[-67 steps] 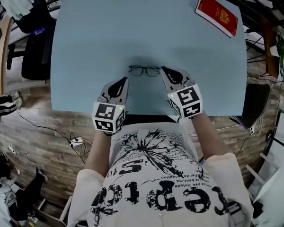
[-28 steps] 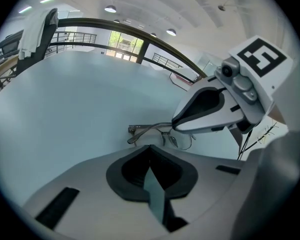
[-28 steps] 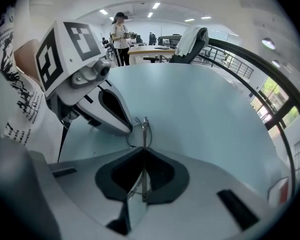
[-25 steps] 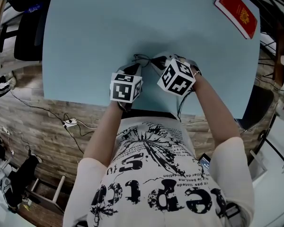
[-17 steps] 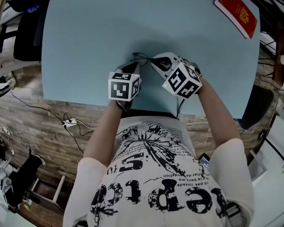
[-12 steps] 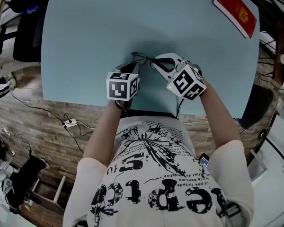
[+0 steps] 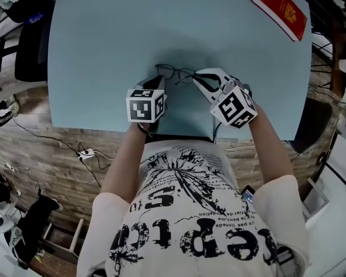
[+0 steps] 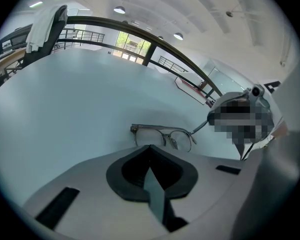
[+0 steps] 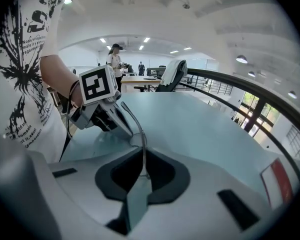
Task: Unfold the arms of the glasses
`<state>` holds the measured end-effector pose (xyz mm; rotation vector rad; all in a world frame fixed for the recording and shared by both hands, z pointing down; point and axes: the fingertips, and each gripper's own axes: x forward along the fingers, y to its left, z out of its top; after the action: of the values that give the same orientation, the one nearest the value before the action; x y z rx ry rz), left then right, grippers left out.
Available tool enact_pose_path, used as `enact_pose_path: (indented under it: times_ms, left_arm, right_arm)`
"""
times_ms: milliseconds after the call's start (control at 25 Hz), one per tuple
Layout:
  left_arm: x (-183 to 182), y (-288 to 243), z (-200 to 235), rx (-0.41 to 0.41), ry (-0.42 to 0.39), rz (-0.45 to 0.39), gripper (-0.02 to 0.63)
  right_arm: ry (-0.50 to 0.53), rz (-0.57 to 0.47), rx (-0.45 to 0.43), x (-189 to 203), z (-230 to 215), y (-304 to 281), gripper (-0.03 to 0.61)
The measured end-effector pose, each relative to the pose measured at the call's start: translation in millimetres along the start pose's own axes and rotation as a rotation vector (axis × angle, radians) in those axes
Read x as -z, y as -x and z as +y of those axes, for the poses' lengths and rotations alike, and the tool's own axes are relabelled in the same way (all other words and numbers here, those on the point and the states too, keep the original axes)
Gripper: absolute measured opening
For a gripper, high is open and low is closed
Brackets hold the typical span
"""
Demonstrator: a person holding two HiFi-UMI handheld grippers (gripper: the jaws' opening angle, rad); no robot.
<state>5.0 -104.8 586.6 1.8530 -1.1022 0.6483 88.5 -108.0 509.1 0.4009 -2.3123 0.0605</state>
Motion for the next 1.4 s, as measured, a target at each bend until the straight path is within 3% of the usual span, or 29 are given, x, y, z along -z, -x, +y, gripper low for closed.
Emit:
enact_pose_path:
  times_ms: [480,720,840,1080,1400]
  left_arm:
    - [1,0,-4,-0.011,-0.010,0.008,0.018]
    - [-12,10,-17,0.029,-0.086,-0.049,0.021]
    - [-18,21,-23,0.044,-0.171,-0.073,0.082]
    - [-44,30,-17,0.058,-0.326,-0.098,0.089]
    - [-48,2,-31,0.181,-0.800,0.120,0.163]
  right_arm:
    - [-0.094,-0.002,0.070,21,-11,19,0.026]
    - [-0.045,0.013,0.059,24,-9,17,0.021]
    - [-0.018,0.019,0.054,21,-9,17,0.021]
    - [0.008,0.018,0.024,19,-11,14,0.015]
    - [0.012,0.034,0.005,18,-16,13,0.014]
